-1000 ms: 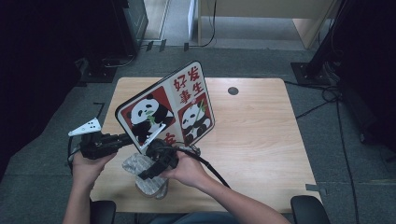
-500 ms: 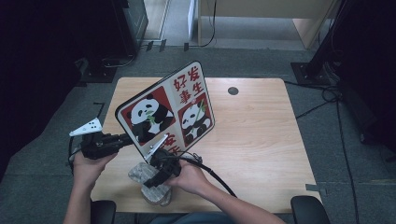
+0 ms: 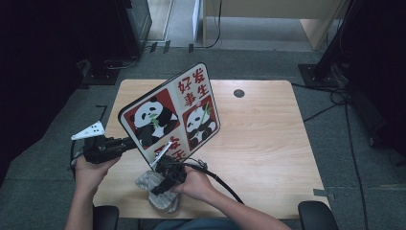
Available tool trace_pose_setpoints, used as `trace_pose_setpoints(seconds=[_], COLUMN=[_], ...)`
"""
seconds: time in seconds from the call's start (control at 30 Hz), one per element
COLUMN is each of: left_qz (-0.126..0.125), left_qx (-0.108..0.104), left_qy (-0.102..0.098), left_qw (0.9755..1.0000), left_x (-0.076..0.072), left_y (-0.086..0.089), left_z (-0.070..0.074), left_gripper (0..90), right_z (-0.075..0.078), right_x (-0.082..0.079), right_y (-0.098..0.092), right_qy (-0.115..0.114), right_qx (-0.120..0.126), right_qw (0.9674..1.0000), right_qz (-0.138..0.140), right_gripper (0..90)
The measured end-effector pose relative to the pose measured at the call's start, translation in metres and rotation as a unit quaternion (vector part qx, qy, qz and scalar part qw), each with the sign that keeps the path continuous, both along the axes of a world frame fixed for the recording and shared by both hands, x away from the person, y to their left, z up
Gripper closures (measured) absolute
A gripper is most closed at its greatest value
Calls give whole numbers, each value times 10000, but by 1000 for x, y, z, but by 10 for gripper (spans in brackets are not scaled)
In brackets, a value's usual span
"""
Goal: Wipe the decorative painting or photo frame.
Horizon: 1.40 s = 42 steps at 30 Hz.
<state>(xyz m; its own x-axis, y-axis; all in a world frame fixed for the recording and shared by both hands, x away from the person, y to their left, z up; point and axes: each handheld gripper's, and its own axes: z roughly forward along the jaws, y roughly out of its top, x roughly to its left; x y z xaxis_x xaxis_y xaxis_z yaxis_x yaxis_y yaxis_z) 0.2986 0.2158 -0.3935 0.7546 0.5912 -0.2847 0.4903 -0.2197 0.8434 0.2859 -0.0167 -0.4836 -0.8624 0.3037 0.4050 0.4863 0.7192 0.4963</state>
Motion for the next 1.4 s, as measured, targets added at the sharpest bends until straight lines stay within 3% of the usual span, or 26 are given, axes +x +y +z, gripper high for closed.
trace_pose_setpoints(seconds=[0.37,1.4], left_qz=[0,9], left_qx=[6,16], left_qy=[5,18], left_qw=[10000,10000], left_x=[0,0], left_y=[0,0], left_z=[0,0], left_gripper=[751,748], right_z=[10,65], right_x=[3,14], right_y=[-2,1], right_qy=[-11,-188], right_qx=[-15,92], right_qw=[10000,9998], right_qz=[-51,-59], right_gripper=[459,461])
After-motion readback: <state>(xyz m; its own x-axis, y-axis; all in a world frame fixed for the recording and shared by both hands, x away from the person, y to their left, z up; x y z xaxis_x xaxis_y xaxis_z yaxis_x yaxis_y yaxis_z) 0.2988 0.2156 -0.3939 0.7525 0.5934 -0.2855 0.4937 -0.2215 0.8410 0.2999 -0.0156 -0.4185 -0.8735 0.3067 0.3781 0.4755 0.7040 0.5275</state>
